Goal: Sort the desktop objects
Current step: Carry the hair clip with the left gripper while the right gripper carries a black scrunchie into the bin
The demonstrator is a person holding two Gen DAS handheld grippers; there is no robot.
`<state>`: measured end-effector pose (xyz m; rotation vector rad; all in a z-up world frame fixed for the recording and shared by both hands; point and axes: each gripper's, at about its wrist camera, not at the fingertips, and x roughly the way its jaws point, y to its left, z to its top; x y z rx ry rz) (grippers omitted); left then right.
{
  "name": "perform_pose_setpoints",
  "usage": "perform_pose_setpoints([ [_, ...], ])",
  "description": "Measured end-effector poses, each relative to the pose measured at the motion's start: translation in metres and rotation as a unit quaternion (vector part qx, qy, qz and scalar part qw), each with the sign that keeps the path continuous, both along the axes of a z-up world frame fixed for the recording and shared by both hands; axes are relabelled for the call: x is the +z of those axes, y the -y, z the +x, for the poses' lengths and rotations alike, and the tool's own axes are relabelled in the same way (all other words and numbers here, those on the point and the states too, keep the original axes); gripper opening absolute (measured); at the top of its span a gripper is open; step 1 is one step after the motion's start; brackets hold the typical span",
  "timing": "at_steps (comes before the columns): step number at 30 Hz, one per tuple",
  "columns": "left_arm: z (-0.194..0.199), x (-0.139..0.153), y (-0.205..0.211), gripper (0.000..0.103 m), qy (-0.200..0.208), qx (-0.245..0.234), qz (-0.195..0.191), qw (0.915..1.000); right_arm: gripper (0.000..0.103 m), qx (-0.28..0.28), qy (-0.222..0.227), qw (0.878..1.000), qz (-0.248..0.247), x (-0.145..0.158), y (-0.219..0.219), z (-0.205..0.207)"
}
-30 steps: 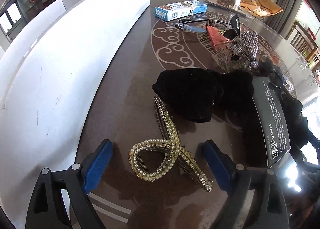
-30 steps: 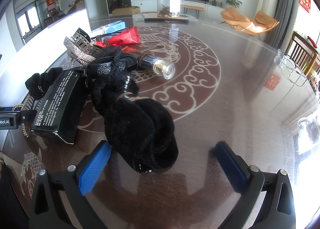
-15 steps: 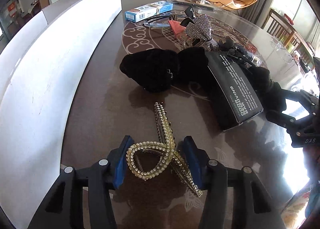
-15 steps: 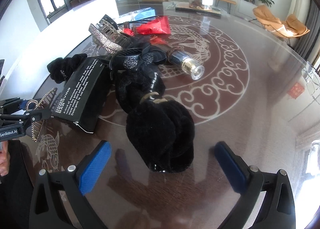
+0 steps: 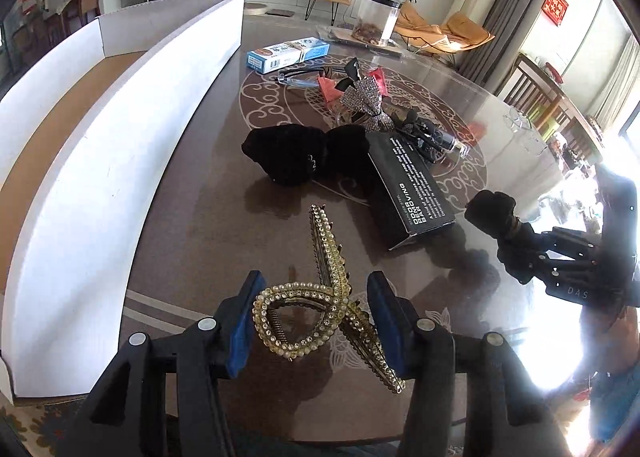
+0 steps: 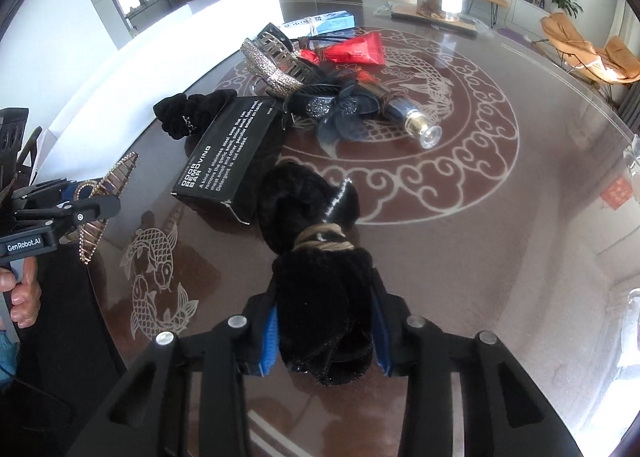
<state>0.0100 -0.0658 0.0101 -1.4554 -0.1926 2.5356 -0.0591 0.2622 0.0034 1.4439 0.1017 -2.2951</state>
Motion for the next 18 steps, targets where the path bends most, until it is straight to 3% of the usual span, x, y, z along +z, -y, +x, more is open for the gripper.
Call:
perform_pose_setpoints([
  [5,-0.002,0.05,0.036,0.053,-0.037,0.028,0.043,0.998,0.038,-0.003,-0.024,0.999,-0.041,0.037,0.009,0.001],
  [8,-0.007,0.087,0.077,0.053,-0.065,0.058,0.053,0.9948,0.038,0.024,-0.053,0.996,-0.075,0.075,0.05,-0.015],
  [11,-0.019,0.109,0.127,0.053,-0.076,0.105,0.027,0.9912,0.038,0.065,-0.072,0.989,-0.109,0.106,0.114,-0.038],
  [15,-0.042,0.099,0.196,0.053,-0.041,0.172,-0.018,0.9841,0.038,0.127,-0.086,0.979,-0.131,0.13,0.222,-0.064],
  [18,-0.054,0.072,0.24,0.052,0.002,0.21,-0.047,0.9766,0.038,0.171,-0.078,0.975,-0.122,0.123,0.306,-0.079],
])
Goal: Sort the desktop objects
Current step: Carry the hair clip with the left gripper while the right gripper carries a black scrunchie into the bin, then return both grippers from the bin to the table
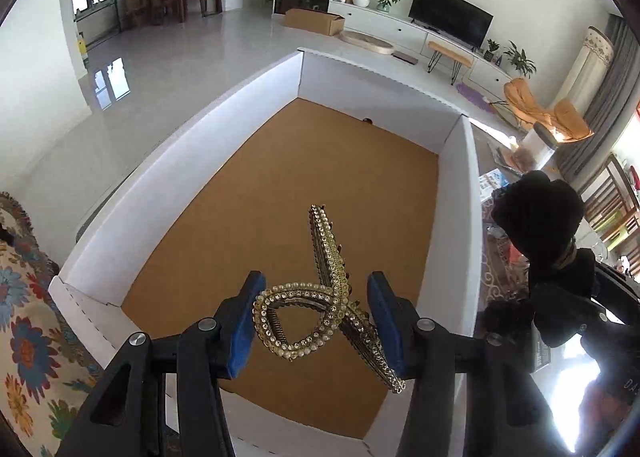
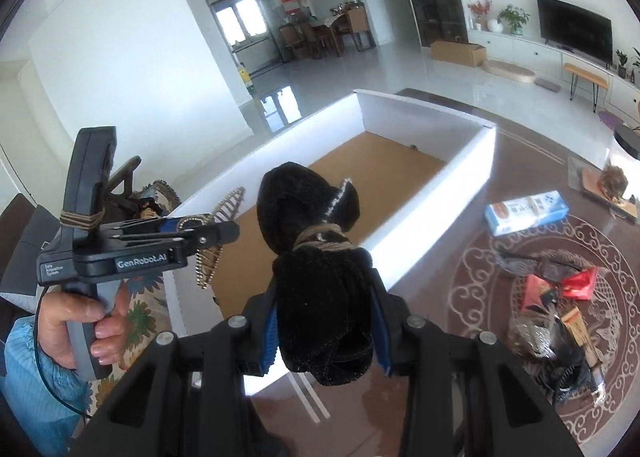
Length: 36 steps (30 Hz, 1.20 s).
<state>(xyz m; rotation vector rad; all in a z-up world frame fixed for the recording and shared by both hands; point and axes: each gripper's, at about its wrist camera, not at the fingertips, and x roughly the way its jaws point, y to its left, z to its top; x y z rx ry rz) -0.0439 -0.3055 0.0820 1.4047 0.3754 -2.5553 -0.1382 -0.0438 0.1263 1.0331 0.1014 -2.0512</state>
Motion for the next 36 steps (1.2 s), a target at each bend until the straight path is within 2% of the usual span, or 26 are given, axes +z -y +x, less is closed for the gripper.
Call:
perform_pose_setpoints([
  [4,-0.005,-0.029,0.029,0.053,0.044,0.021,-0.017,0.9987,0.041,0.041,0.005,0.998,0.047,-0.029,0.076,-0.004],
  [6,-0.004,-0.039,0.035,0.055,0.067,0.028,-0.029,0.997,0.063,0.044,0.02,0.996,0.081,-0.046,0.097,-0.006],
  [7,-0.003,-0.042,0.037,0.062,0.075,0.031,-0.03,0.9962,0.084,0.044,0.025,0.995,0.087,-0.051,0.101,-0.007],
  [8,-0.002,-0.044,0.039,0.072,0.081,0.035,-0.029,0.9957,0.088,0.044,0.024,0.995,0.085,-0.053,0.102,-0.006],
  [9,0.0,-0.047,0.041,0.076,0.081,0.039,-0.027,0.9955,0.088,0.042,0.018,0.996,0.081,-0.052,0.1,-0.003],
  [11,0.004,-0.049,0.043,0.078,0.073,0.048,-0.03,0.9957,0.088,0.038,0.008,0.997,0.072,-0.048,0.089,0.001],
  [14,0.015,-0.043,0.038,0.078,0.049,0.066,-0.03,0.9962,0.088,0.024,-0.003,0.998,0.052,-0.039,0.056,0.01],
  [17,0.032,-0.026,0.013,0.078,0.007,0.054,-0.024,0.9982,0.088,-0.006,-0.057,0.998,0.03,-0.025,-0.002,0.032],
  [19,0.043,-0.014,-0.017,0.078,-0.019,0.024,-0.011,0.9995,0.091,-0.047,-0.125,0.991,0.001,-0.016,-0.057,0.051],
  [20,0.048,-0.01,-0.036,0.078,-0.029,0.002,-0.007,0.9996,0.103,-0.073,-0.162,0.984,-0.013,-0.013,-0.087,0.063],
  [21,0.052,-0.008,-0.055,0.078,-0.036,-0.022,-0.003,0.9991,0.103,-0.099,-0.193,0.976,-0.025,-0.012,-0.117,0.075],
  [23,0.059,-0.008,-0.101,0.079,-0.043,-0.077,0.0,0.9961,0.103,-0.129,-0.219,0.967,-0.019,-0.026,-0.168,0.086],
  [25,0.056,-0.018,-0.147,0.08,-0.033,-0.127,0.001,0.9913,0.103,-0.121,-0.171,0.977,0.049,-0.055,-0.205,0.081],
  [26,0.051,-0.023,-0.172,0.098,-0.037,-0.137,-0.031,0.9895,0.103,-0.137,-0.154,0.975,0.081,-0.07,-0.222,0.08],
  [27,0.052,-0.028,-0.193,0.103,-0.045,-0.144,-0.072,0.9859,0.103,-0.155,-0.142,0.972,0.101,-0.084,-0.239,0.083],
  [28,0.049,-0.035,-0.213,0.103,-0.044,-0.162,-0.094,0.9813,0.103,-0.167,-0.124,0.972,0.112,-0.096,-0.26,0.088],
  [29,0.044,-0.046,-0.231,0.103,-0.025,-0.18,-0.099,0.9784,0.103,-0.175,-0.1,0.971,0.125,-0.108,-0.273,0.09],
  [31,0.035,-0.065,-0.257,0.103,0.01,-0.204,-0.084,0.9753,0.103,-0.195,-0.058,0.968,0.149,-0.129,-0.294,0.092],
  [32,0.033,-0.073,-0.27,0.103,0.016,-0.213,-0.082,0.9735,0.103,-0.202,-0.045,0.966,0.153,-0.135,-0.301,0.095],
  [36,0.024,-0.101,-0.295,0.103,0.046,-0.227,-0.118,0.9656,0.103,-0.227,-0.024,0.961,0.154,-0.15,-0.305,0.1],
])
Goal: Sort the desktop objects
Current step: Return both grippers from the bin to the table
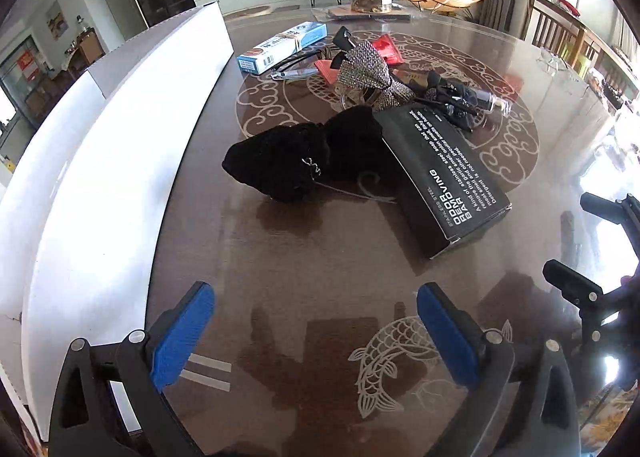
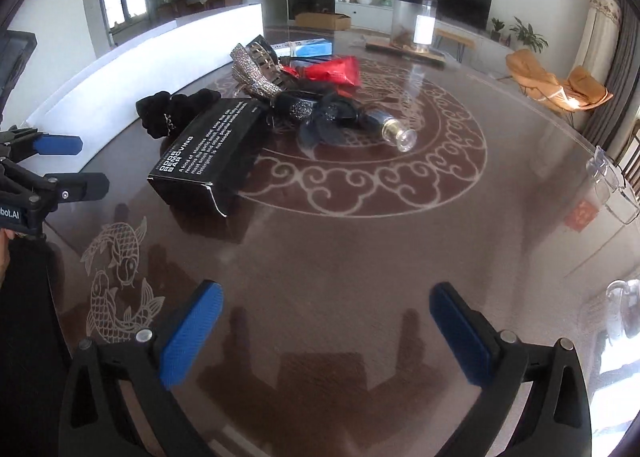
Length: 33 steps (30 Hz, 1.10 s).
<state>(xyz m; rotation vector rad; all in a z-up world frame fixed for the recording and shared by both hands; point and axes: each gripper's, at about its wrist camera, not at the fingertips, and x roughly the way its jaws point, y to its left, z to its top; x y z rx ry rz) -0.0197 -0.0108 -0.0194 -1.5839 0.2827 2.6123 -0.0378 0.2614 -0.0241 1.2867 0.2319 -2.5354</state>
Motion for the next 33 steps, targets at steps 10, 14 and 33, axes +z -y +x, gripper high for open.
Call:
perform_pose_setpoints([
  [10,-0.028,-0.021,0.009,0.103,0.029,0.007,0.056,0.998,0.103,-0.023,0.007,1.0,0.002,-0.008,0.021,-0.013],
  [14,-0.028,-0.021,0.008,0.103,0.024,0.01,0.058,0.998,0.103,-0.024,0.007,1.0,0.002,-0.007,0.021,-0.014],
  [33,-0.037,-0.023,0.01,0.103,0.004,0.035,0.06,0.9976,0.103,-0.002,0.02,1.0,0.008,-0.008,0.009,-0.068],
])
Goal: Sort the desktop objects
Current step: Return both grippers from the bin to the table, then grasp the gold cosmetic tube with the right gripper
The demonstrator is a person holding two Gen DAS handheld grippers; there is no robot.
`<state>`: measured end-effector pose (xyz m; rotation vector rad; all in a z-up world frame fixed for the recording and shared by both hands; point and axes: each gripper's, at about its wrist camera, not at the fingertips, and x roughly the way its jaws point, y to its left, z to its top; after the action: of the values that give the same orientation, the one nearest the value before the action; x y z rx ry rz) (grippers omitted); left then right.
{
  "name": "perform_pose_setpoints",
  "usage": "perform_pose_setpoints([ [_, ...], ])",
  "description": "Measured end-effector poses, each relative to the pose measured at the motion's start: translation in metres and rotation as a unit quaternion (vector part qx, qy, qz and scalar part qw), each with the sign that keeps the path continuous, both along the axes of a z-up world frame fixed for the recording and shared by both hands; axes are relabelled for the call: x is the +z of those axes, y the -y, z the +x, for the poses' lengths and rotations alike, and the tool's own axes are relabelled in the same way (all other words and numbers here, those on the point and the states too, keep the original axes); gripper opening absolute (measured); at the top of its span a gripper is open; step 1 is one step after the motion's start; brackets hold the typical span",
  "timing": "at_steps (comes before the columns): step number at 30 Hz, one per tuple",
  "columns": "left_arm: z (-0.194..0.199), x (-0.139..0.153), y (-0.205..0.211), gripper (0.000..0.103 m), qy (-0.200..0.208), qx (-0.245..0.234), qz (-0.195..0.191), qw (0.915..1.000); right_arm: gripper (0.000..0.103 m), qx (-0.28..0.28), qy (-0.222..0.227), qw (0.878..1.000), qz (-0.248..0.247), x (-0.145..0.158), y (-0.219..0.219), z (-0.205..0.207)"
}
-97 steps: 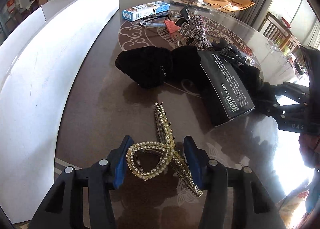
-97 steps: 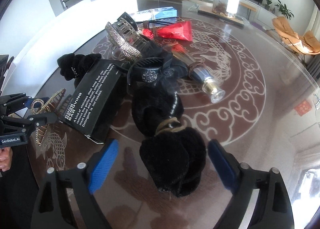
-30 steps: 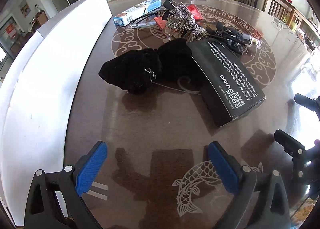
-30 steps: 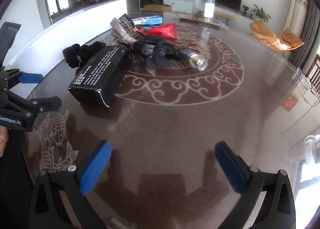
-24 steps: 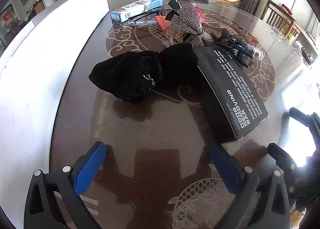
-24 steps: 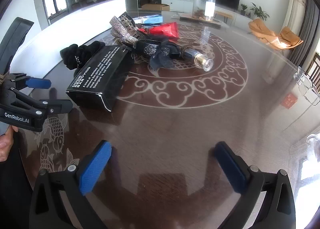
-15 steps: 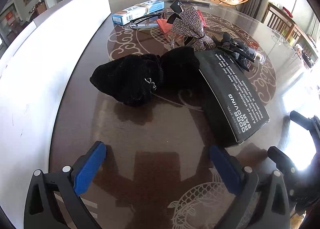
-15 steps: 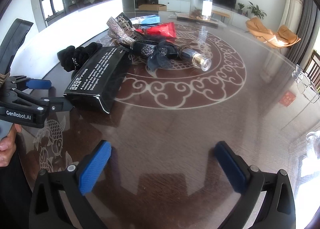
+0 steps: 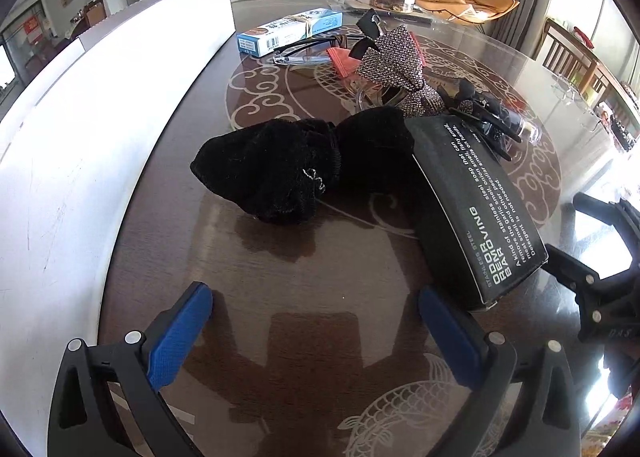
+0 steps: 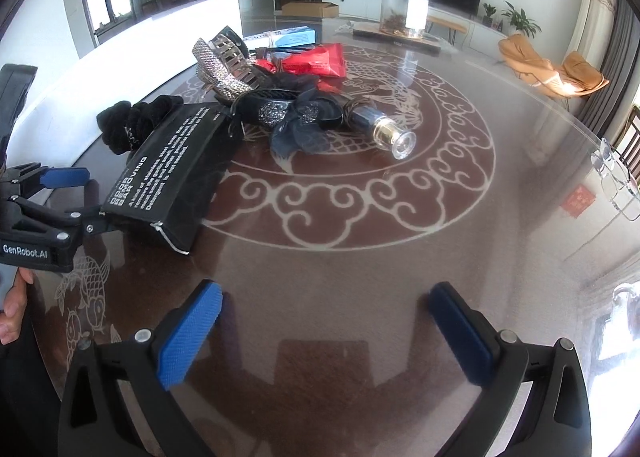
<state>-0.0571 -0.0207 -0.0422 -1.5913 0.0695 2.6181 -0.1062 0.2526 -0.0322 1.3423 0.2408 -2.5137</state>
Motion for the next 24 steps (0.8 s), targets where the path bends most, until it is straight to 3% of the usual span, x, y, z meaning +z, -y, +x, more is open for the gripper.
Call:
perform_pose_setpoints([
  [6,-0.001,-0.001,0.0,0.103,-0.001,0.001,0.001,1.0,0.103,-0.003,0.013,1.0,0.004,-0.002,-0.012,-0.085],
  [10,0.0,-0.001,0.0,0.103,-0.001,0.001,0.001,1.0,0.1,0.03,0.008,0.999,0.03,0.002,0.005,-0.111],
  [12,0.0,-0.001,0.0,0.103,0.0,0.001,0.001,1.0,0.08,0.064,0.009,0.998,0.021,0.006,0.015,-0.113],
  [14,0.0,-0.001,0.0,0.103,0.0,0.001,0.001,1.0,0.042,0.083,0.016,0.996,0.011,0.009,0.021,-0.112],
  [16,0.0,-0.001,0.0,0.103,0.0,0.001,0.001,1.0,0.03,0.085,0.011,0.996,0.015,0.01,0.023,-0.105],
  [20,0.0,0.0,0.0,0.103,0.0,0.0,0.0,1.0,0.03,0.048,0.001,0.999,0.009,0.009,0.005,-0.077],
  [24,0.0,0.0,0.0,0.103,0.0,0.001,0.001,1.0,0.03,0.011,-0.008,1.0,-0.004,0.008,-0.023,-0.015],
])
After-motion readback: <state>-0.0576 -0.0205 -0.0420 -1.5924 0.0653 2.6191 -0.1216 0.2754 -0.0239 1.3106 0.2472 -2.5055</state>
